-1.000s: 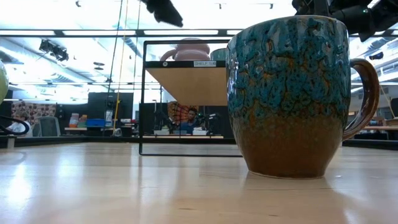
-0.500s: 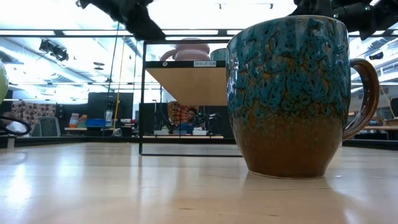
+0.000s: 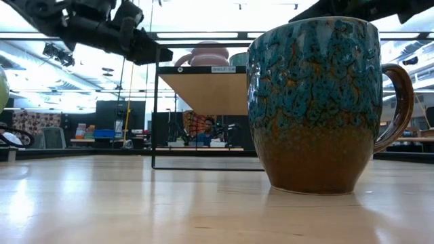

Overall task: Place coffee mugs
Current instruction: Put the blue brown mug on the shelf

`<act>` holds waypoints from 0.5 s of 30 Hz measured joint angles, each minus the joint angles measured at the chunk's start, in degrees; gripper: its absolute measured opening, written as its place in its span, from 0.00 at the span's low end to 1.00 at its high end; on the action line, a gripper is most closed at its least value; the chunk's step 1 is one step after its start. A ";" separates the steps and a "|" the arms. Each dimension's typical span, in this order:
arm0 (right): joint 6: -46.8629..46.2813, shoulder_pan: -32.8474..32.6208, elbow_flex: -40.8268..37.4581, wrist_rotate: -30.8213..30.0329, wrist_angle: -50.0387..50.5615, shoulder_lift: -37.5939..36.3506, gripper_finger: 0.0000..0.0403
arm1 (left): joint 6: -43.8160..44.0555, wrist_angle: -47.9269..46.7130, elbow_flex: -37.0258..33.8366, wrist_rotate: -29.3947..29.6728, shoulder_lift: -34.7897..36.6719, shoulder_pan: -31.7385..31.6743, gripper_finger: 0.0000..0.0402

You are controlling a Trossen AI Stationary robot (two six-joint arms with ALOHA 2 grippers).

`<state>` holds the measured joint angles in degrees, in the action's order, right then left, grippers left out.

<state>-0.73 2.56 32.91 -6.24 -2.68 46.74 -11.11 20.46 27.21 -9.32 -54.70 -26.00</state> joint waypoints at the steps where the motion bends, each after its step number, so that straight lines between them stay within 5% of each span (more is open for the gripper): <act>1: -0.46 -0.63 0.00 -0.54 0.05 0.02 0.60 | 0.03 1.89 -1.25 -0.01 0.02 0.00 0.51; 7: -4.93 -4.38 0.00 -3.06 0.11 0.94 0.60 | 3.60 12.30 -6.86 -0.01 0.00 -0.02 0.51; 15: -8.53 -9.97 1.78 -4.15 1.47 6.24 0.60 | 8.90 14.07 -10.61 0.00 0.00 0.19 0.51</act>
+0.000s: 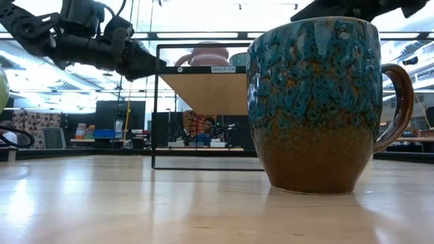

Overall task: Place coffee mugs
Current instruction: Put the blue brown mug on the shelf

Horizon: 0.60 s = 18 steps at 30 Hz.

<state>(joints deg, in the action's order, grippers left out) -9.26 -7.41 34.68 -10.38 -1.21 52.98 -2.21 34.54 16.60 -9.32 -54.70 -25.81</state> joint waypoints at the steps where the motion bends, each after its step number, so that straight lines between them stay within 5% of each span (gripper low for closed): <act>1: -0.48 -0.74 1.12 -0.07 0.92 0.95 0.60 | 0.44 -0.10 -0.29 0.01 0.00 0.25 0.51; 6: -1.11 -5.34 10.35 -1.54 7.88 7.55 0.60 | 4.37 0.11 -0.54 0.00 -0.02 3.60 0.51; 13: -4.23 -12.26 22.41 -12.45 23.62 15.68 0.60 | 4.12 0.47 -0.54 -0.06 -0.02 7.85 0.51; 18: -6.73 -14.91 26.29 -12.98 29.37 18.28 0.60 | 4.57 -0.19 -0.54 -0.04 -0.02 8.46 0.51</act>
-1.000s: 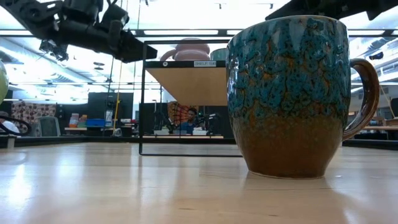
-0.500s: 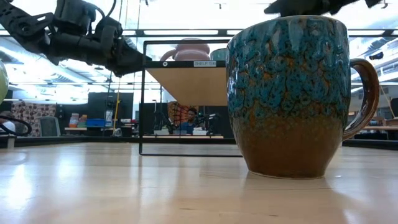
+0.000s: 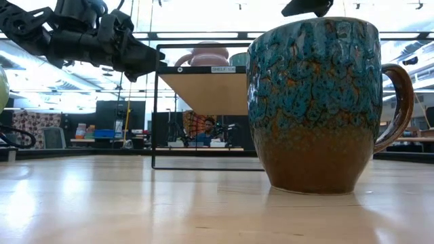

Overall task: Place coffee mugs
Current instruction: Put the blue brown mug on the shelf

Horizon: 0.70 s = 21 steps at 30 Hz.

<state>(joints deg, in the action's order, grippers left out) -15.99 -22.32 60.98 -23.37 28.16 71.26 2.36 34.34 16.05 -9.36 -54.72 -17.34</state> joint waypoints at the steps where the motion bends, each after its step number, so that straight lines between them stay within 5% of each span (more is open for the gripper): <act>1: -0.38 -0.36 0.14 0.05 0.31 0.30 0.60 | 0.15 -0.39 0.00 0.02 0.00 0.00 0.51; 21: -15.44 -4.27 0.15 9.41 9.68 0.84 0.59 | -0.25 -2.54 0.00 3.75 0.00 -0.07 0.51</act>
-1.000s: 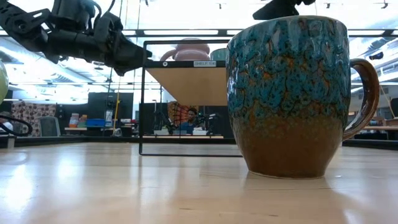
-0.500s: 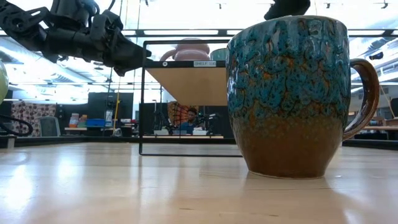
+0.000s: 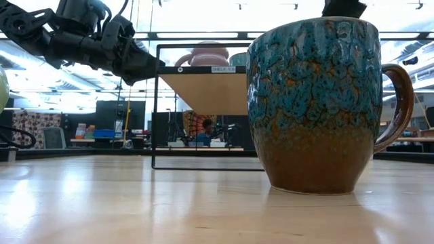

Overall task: Place coffee mugs
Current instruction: Put the blue brown mug on the shelf

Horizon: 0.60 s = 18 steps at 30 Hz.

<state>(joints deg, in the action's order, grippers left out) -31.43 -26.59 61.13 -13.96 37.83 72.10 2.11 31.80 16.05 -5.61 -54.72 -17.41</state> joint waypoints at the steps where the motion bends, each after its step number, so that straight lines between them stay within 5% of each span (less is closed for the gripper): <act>1: -0.24 -0.82 -0.01 -0.28 0.01 -0.01 0.58 | -0.46 0.02 0.00 0.00 0.00 -0.02 0.51; 8: -1.01 -5.81 -0.16 -3.03 -0.02 4.24 0.52 | -2.00 1.23 0.00 3.51 -0.02 -0.04 0.51; 18: -3.99 -6.47 -0.20 4.10 -3.32 15.27 0.50 | -2.71 1.87 0.00 4.55 -0.02 -0.04 0.51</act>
<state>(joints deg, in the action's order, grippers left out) -35.42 -33.06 60.93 -9.86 34.52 87.36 -0.61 33.67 16.05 -1.06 -54.74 -17.45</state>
